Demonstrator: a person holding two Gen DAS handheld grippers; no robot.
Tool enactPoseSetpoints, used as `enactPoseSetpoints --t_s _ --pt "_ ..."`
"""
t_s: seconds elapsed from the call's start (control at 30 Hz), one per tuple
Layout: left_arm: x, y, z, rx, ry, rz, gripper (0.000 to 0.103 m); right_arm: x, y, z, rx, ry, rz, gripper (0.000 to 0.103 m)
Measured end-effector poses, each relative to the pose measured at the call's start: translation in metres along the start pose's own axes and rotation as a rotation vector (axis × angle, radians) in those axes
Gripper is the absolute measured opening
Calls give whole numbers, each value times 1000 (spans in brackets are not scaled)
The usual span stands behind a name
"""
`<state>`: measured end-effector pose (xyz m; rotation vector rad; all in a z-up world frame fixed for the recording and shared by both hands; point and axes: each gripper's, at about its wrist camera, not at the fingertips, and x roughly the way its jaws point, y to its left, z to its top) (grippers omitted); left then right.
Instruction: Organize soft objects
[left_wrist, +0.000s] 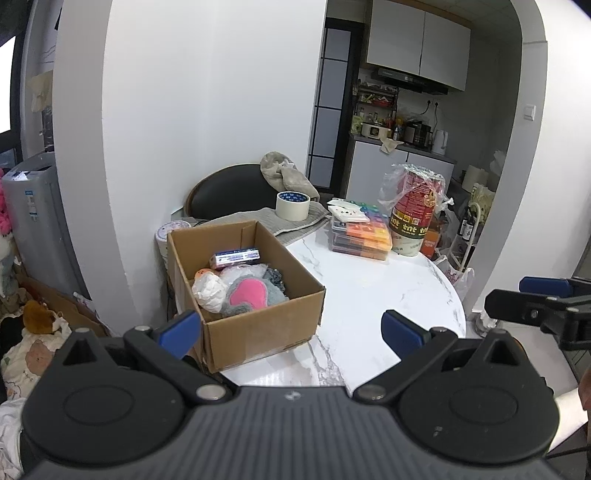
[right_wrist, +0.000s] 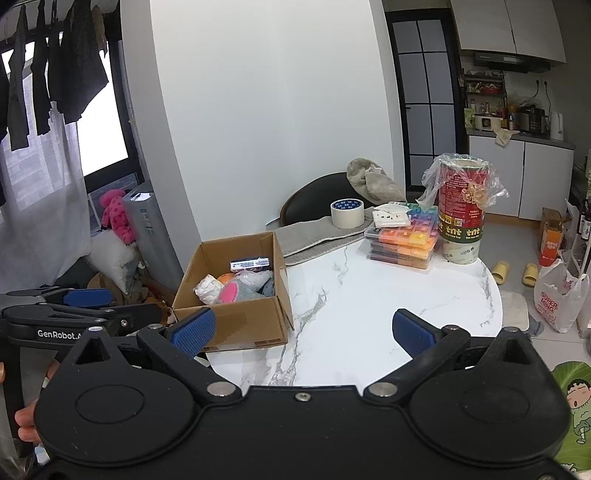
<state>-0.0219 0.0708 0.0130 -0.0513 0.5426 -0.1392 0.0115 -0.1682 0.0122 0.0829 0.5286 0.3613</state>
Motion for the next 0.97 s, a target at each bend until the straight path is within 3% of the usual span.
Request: enactPoseSetpoints --t_s 0.97 --pt "7 -6 -2 21 9 -9 103 6 -1 -5 -14 19 -22 103"
